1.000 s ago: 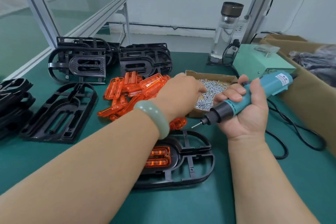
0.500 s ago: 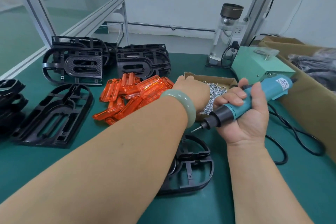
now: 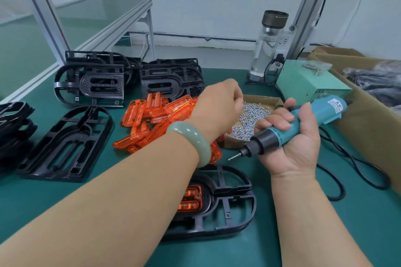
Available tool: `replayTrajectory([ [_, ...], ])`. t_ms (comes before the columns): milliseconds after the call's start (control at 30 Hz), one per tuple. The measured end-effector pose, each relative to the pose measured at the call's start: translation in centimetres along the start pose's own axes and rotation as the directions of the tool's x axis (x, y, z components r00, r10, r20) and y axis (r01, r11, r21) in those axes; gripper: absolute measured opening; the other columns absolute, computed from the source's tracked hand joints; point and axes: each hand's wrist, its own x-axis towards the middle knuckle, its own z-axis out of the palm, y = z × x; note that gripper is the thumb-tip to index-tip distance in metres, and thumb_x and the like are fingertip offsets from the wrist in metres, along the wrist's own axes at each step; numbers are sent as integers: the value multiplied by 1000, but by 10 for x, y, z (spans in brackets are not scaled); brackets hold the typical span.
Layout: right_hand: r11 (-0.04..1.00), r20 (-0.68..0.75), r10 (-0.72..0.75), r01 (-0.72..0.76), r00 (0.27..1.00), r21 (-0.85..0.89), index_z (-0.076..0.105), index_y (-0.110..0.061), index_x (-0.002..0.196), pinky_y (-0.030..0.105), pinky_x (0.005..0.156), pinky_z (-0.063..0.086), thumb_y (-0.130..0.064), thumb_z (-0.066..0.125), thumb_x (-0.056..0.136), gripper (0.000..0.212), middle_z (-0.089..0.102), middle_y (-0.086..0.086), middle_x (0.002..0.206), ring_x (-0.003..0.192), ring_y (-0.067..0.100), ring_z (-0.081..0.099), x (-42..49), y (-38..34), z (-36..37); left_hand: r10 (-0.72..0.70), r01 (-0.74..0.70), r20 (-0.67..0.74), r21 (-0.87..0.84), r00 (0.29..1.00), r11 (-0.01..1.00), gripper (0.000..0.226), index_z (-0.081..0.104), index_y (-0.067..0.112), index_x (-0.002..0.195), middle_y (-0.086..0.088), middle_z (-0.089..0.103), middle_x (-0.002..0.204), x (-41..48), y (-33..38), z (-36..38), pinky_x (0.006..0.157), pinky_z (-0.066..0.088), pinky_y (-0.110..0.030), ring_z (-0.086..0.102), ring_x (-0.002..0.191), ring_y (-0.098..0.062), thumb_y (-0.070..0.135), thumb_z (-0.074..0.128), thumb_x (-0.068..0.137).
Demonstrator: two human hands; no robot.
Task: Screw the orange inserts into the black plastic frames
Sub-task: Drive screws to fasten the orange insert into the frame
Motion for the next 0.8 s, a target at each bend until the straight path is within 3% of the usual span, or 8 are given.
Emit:
replayTrajectory([
  [133, 1000, 7, 1, -1, 1000, 7, 55, -23, 88, 16, 53, 42, -37, 55, 85, 15, 45, -13, 58, 43, 0, 44, -1, 2, 0, -154, 98, -135, -347, 979, 933, 18, 59, 29, 76, 16, 58, 64, -9, -4, -24, 64, 48, -18, 55, 60, 1, 14, 59, 86],
  [233, 1000, 16, -14, 14, 1000, -1, 54, -22, 88, 16, 54, 43, -37, 55, 85, 15, 45, -12, 58, 44, 0, 45, -3, 5, 1, -330, 146, -171, -647, 928, 748, 20, 66, 28, 77, 12, 65, 58, -27, -13, -42, 56, 53, -19, 58, 56, -1, 12, 61, 88],
  [333, 999, -5, -37, 37, 999, -5, 54, -23, 87, 17, 54, 43, -37, 56, 84, 14, 45, -13, 58, 44, 0, 44, -5, 6, 2, -432, 170, -115, -806, 895, 567, 22, 72, 25, 78, 9, 66, 62, -55, -27, -58, 59, 49, -18, 59, 60, -6, 6, 64, 85],
  [400, 998, -24, -54, 54, 998, -7, 54, -23, 86, 17, 54, 43, -36, 57, 82, 14, 45, -12, 58, 44, 0, 44, -6, 8, 4, -448, 178, -84, -840, 890, 513, 27, 75, 26, 76, 7, 66, 65, -75, -36, -64, 61, 50, -18, 59, 62, -8, 2, 65, 84],
  [500, 995, -56, -101, 100, 993, -22, 53, -24, 86, 17, 54, 43, -35, 58, 81, 13, 45, -12, 58, 45, 0, 44, -10, 13, 7, -457, 170, -108, -834, 883, 525, 33, 75, 32, 80, 7, 66, 66, -103, -46, -68, 61, 52, -18, 61, 65, -7, 1, 65, 82],
  [633, 987, -73, -153, 148, 986, -67, 52, -24, 88, 18, 53, 43, -34, 59, 81, 13, 45, -12, 59, 45, 2, 44, -19, 22, 14, -490, 136, -145, -860, 859, 492, 13, 75, 28, 78, 4, 67, 67, -126, -53, -71, 58, 51, -15, 62, 63, -8, 23, 69, 69],
  [800, 983, -125, -176, 167, 976, -81, 50, -24, 84, 18, 53, 42, -33, 63, 74, 19, 45, -12, 59, 45, 2, 44, -25, 28, 28, -437, 151, -78, -871, 896, 467, 18, 74, 25, 75, -1, 69, 69, -132, -50, -67, 56, 52, -16, 65, 63, -11, 33, 70, 60],
])
